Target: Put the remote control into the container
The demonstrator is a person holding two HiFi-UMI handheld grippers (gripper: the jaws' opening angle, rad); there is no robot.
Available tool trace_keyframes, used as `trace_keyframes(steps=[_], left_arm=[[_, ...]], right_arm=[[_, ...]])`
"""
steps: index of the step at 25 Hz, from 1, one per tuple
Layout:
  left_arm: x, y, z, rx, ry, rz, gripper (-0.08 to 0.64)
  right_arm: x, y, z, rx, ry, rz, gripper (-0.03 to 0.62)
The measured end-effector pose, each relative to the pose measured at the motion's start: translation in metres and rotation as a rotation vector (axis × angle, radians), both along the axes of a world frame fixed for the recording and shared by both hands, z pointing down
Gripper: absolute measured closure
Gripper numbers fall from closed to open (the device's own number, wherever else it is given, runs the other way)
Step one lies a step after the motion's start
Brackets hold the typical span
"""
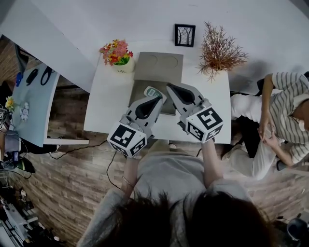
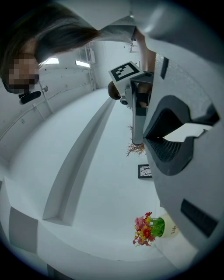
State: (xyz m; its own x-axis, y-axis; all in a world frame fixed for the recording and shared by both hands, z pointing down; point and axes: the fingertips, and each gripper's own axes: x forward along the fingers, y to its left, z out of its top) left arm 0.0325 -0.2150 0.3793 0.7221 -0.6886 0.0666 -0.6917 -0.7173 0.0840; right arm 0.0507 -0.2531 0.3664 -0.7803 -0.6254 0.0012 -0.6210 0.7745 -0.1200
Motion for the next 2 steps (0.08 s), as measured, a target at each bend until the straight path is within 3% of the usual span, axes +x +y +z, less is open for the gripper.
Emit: trace_keyframes(steps=[2], left_arm=[[0.0013, -0.0015, -0.0007, 0.000, -0.002, -0.001, 0.557]], right_arm=[[0.0014, -0.0012, -0.0008, 0.002, 0.000, -0.001, 0.594]])
